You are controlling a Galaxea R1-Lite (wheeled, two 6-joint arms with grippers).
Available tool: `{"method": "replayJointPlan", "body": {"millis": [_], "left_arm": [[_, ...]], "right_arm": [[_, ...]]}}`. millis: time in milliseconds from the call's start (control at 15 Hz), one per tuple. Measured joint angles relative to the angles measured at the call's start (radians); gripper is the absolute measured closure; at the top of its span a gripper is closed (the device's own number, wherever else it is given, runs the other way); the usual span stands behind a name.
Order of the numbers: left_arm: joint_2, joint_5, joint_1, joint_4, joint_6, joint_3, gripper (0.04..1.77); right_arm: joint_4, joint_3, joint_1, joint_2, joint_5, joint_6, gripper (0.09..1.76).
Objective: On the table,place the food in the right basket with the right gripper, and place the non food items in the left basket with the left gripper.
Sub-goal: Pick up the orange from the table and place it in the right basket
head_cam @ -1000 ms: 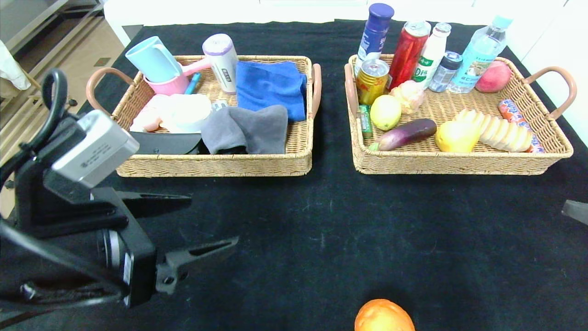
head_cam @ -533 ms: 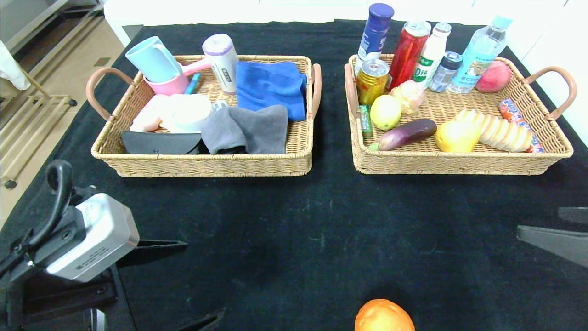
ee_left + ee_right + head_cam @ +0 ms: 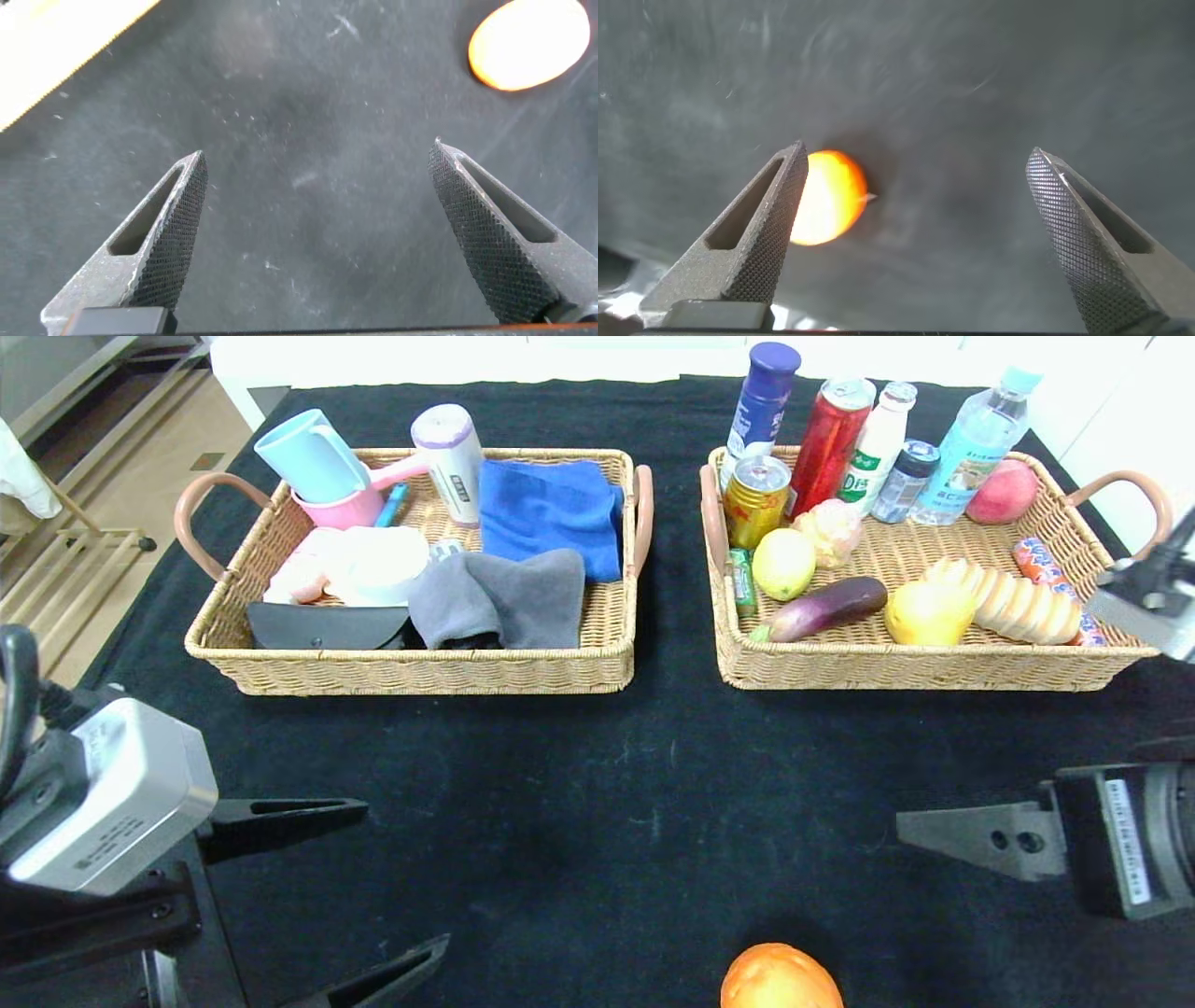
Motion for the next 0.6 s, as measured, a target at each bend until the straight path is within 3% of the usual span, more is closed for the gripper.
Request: {"method": "replayJointPlan", "body": {"millis": [200, 600], "left_arm": [[-0.022, 0.002, 0.002, -0.001, 0.000, -0.003, 0.10], [-0.056, 0.002, 0.002, 0.001, 0.003, -0.013, 0.10]], "right_arm": [[0.070, -0.077, 0.103, 0.140, -0.034, 0.172, 0.14], [0.081, -0.109, 0.184, 0.290, -0.029, 0.345, 0.14]]}}
